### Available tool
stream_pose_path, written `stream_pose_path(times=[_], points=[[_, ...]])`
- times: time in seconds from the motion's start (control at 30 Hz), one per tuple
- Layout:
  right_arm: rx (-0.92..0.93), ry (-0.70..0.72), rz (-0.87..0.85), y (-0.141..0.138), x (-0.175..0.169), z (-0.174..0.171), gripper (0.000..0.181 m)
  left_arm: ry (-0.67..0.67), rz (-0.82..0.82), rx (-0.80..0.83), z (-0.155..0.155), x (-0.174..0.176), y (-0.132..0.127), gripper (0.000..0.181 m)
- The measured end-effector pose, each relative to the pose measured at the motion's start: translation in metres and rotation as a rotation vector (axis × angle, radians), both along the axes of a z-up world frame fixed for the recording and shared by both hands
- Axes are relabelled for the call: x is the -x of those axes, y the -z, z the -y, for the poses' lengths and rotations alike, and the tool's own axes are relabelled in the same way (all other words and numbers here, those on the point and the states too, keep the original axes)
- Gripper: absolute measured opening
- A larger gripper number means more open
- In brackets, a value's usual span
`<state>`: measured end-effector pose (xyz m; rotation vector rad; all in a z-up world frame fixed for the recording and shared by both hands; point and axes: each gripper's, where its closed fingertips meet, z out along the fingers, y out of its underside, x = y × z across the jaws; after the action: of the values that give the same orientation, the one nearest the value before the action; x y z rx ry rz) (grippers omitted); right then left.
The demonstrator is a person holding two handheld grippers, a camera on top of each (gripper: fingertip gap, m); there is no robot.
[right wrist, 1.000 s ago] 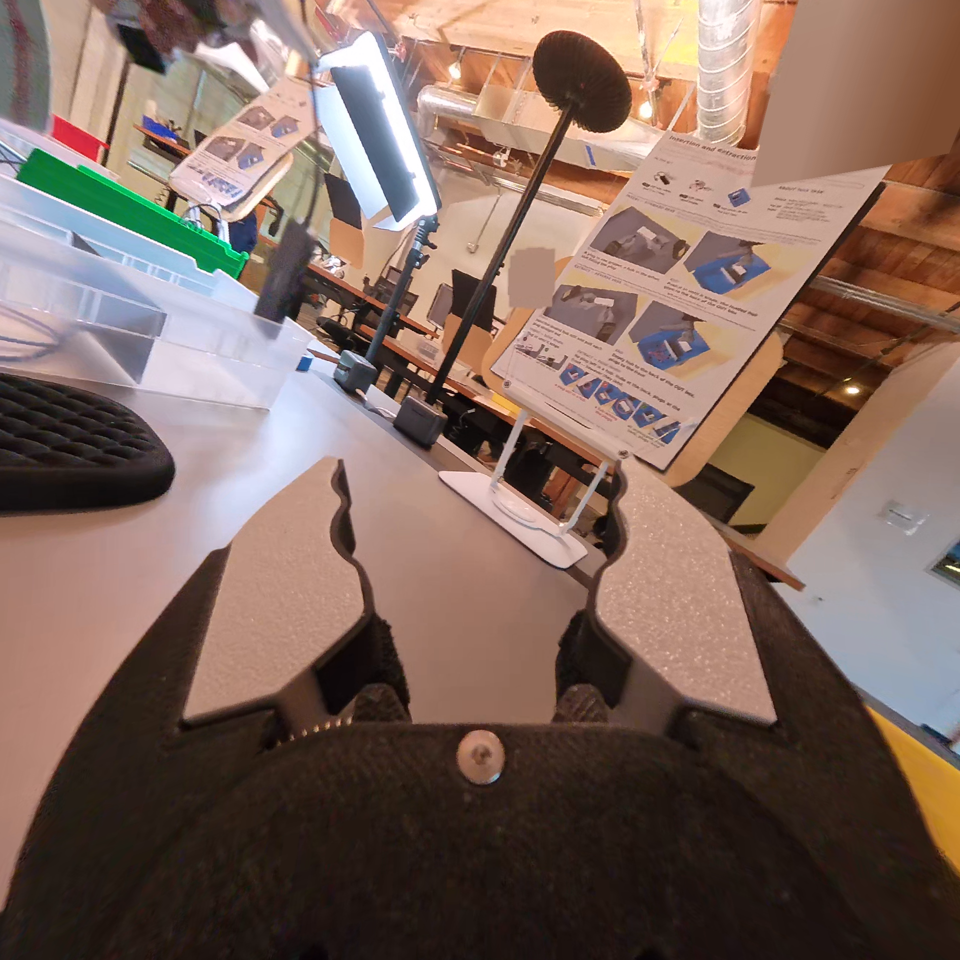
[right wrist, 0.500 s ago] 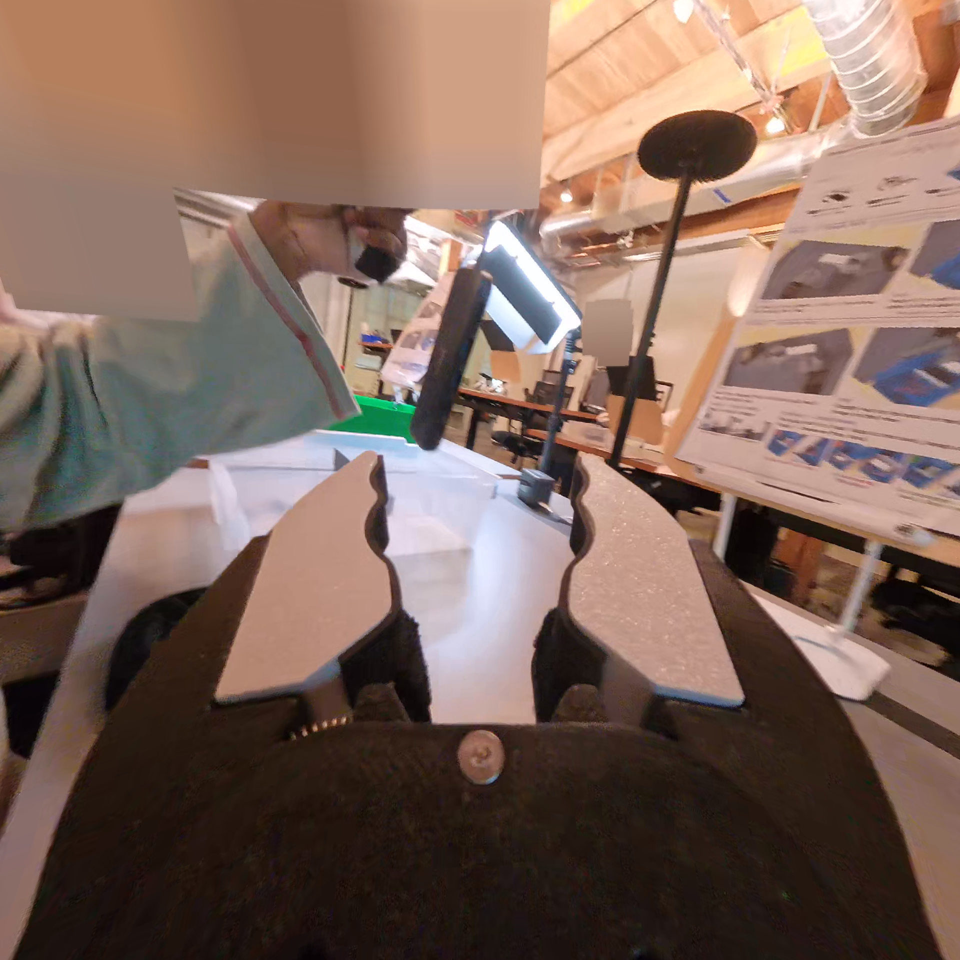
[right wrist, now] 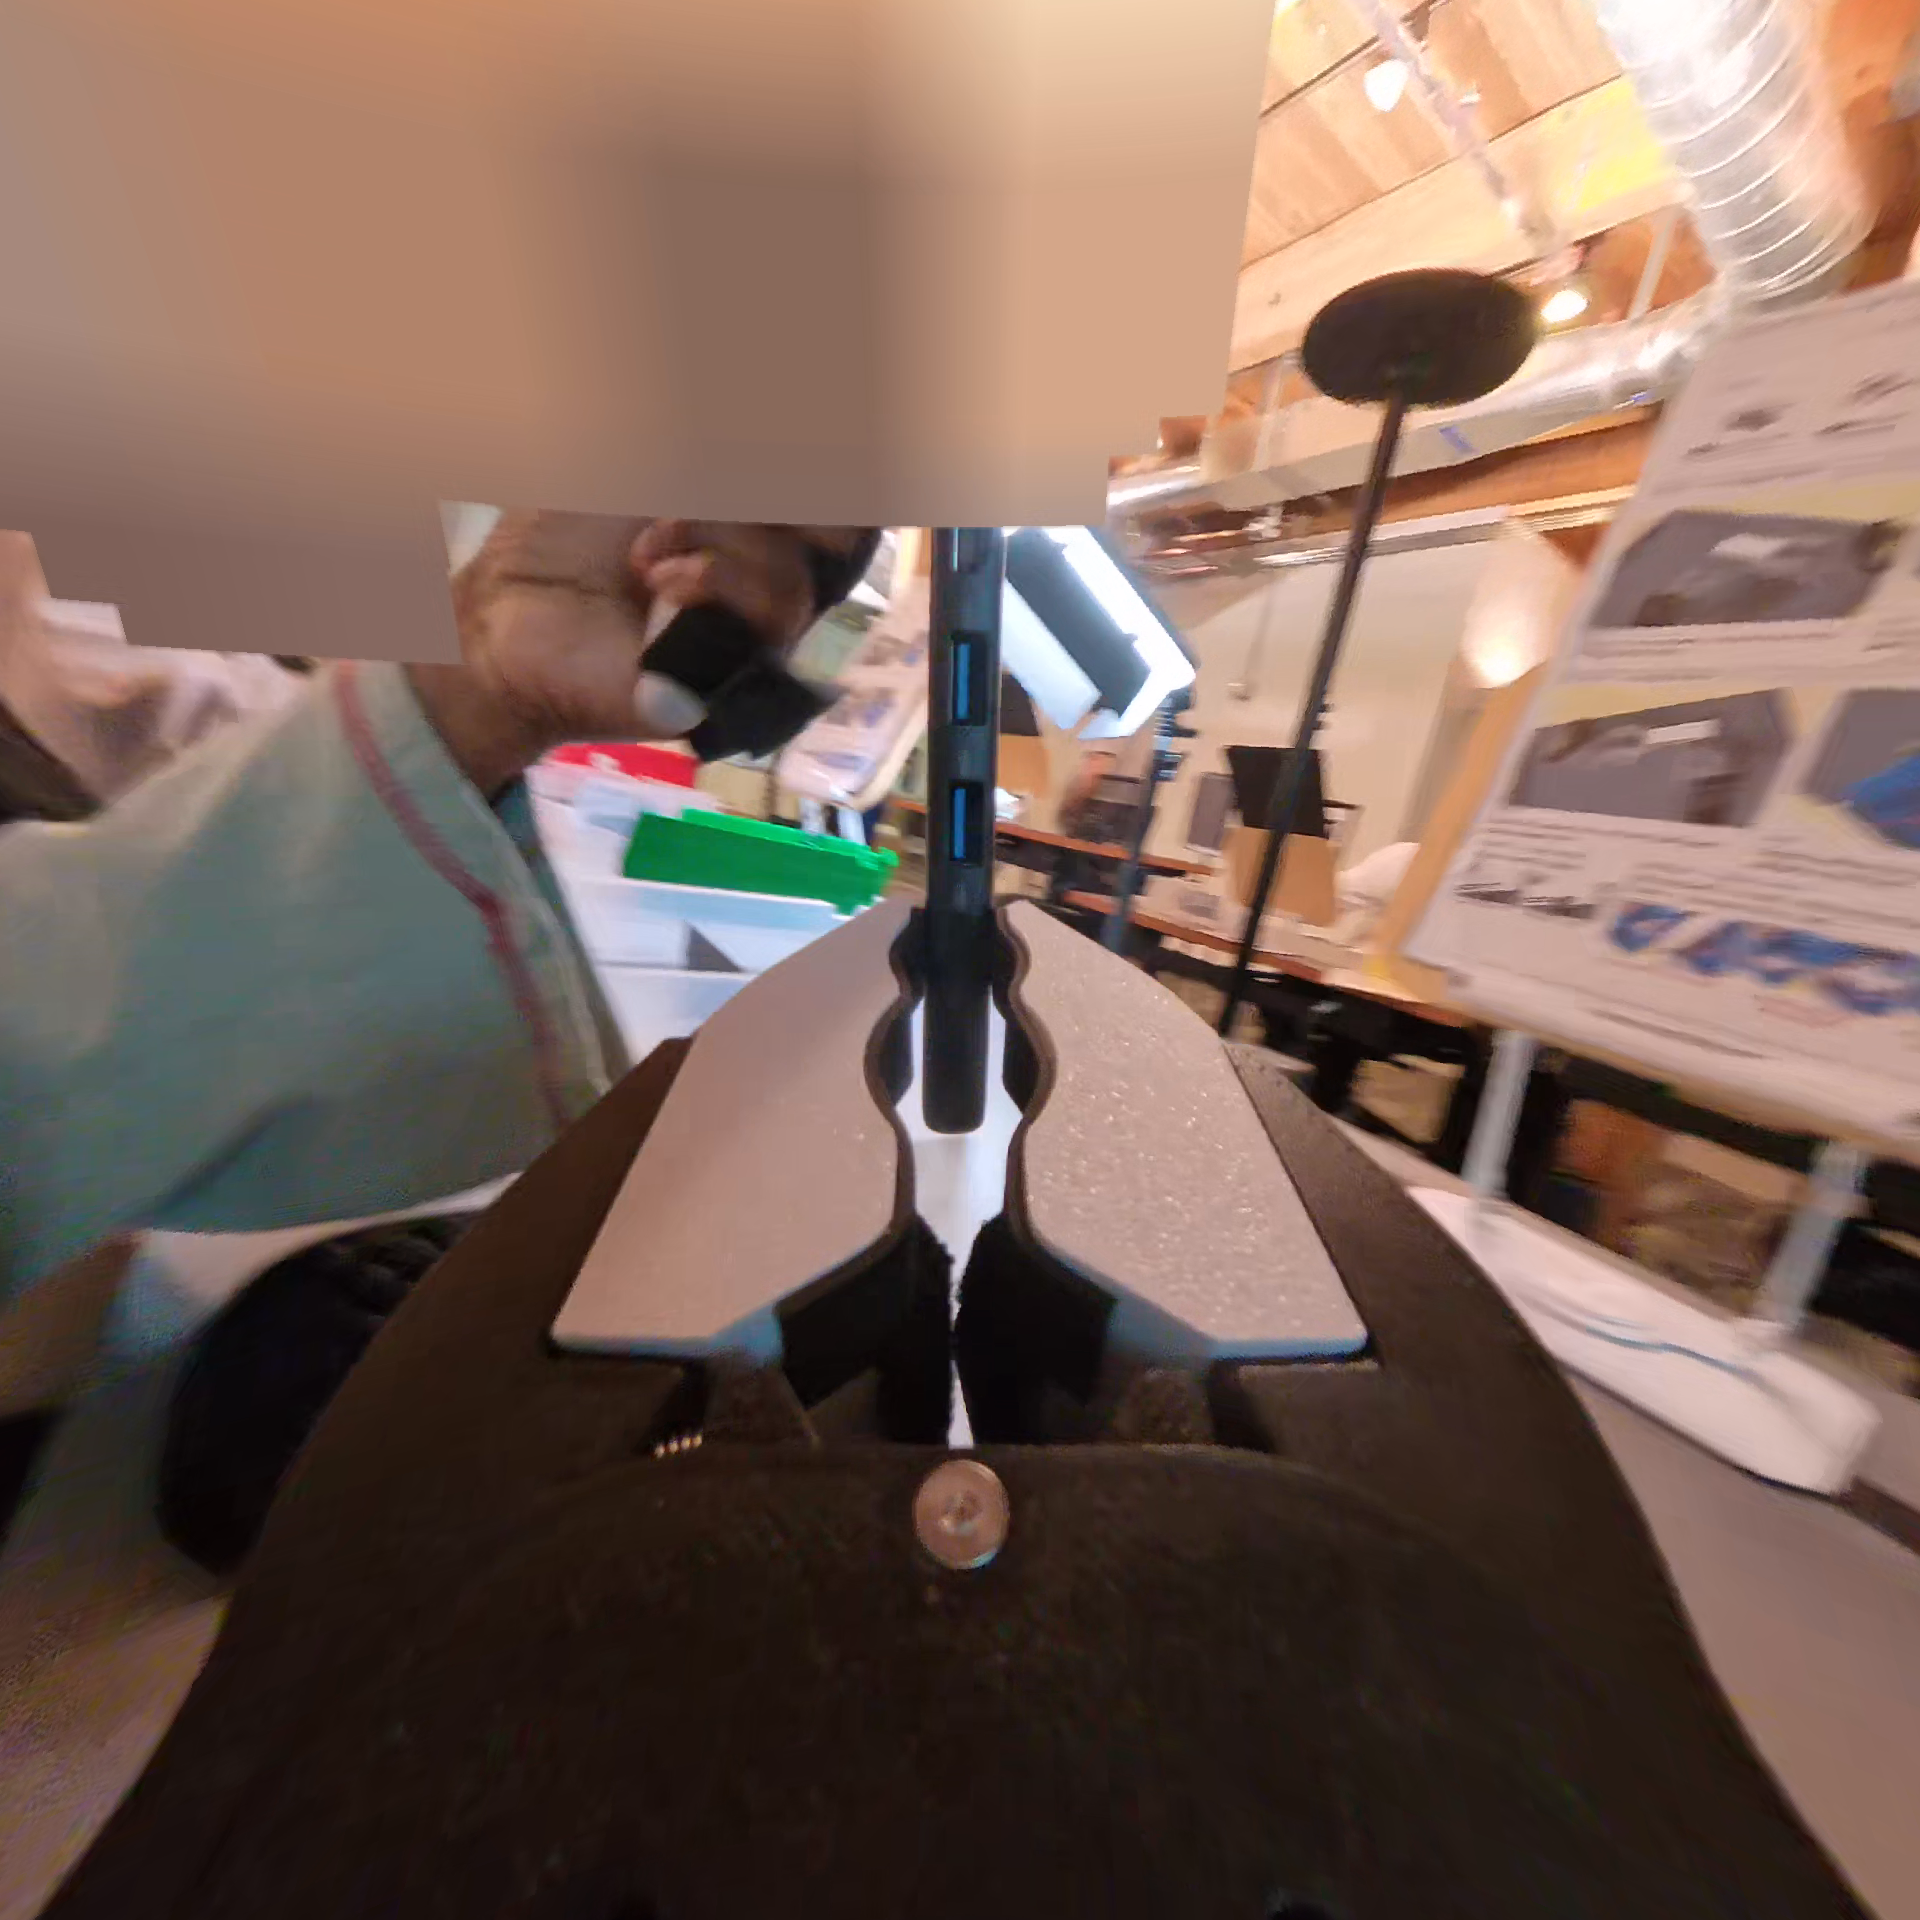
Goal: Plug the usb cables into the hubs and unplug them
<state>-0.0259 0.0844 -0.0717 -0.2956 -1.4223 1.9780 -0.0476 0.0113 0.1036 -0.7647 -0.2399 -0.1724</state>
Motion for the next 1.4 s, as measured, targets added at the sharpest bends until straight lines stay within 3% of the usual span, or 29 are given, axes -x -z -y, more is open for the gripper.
stream_pose_path(times=[0.03,0.2,0.27,0.3,0.37,0.43,0.5,0.67,0.77,0.97,1.07,1.17,1.3,1.4], points=[[-0.031,0.063,-0.026,-0.002,0.002,-0.013,0.011,-0.017,0.039,0.033,0.000,0.008,0.012,0.012],[-0.263,0.439,-0.131,-0.016,0.006,-0.081,0.012,0.092,0.198,0.296,-0.019,0.012,0.094,0.051],[-0.380,0.570,-0.135,-0.018,0.006,-0.102,0.012,0.049,0.202,0.445,-0.024,0.010,0.129,0.057],[-0.452,0.629,-0.135,-0.017,0.007,-0.109,0.012,-0.035,0.185,0.525,-0.023,0.013,0.145,0.064],[-0.629,0.718,-0.115,-0.010,0.009,-0.118,0.012,-0.411,0.096,0.689,-0.008,0.036,0.166,0.083],[-0.814,0.756,-0.068,0.003,0.012,-0.120,0.012,-0.791,-0.175,0.806,0.002,0.040,0.159,0.083],[-0.960,0.758,-0.038,0.015,0.013,-0.115,0.012,-0.928,-0.484,0.913,-0.021,0.020,0.148,0.076],[-1.136,0.687,0.015,0.038,0.012,-0.096,0.012,-0.956,-1.196,1.291,-0.095,-0.010,0.178,0.075],[-1.199,0.654,0.016,0.045,0.010,-0.089,0.012,-0.911,-1.357,1.345,-0.116,-0.011,0.196,0.063],[-1.183,0.522,-0.029,0.043,-0.002,-0.068,0.012,-0.886,-1.354,1.430,-0.115,0.003,0.212,0.034],[-1.146,0.495,-0.092,0.032,-0.009,-0.063,0.014,-0.776,-1.286,1.400,-0.113,-0.005,0.217,0.013],[-0.924,0.391,-0.207,0.006,-0.023,-0.054,0.024,-0.661,-1.150,1.237,-0.110,-0.018,0.206,0.012],[-0.514,0.125,-0.219,-0.027,-0.050,-0.058,0.039,-0.425,-1.009,1.066,-0.107,-0.040,0.198,0.012],[-0.467,0.020,-0.254,-0.028,-0.061,-0.062,0.039,-0.307,-0.970,1.021,-0.105,-0.049,0.200,0.012]])
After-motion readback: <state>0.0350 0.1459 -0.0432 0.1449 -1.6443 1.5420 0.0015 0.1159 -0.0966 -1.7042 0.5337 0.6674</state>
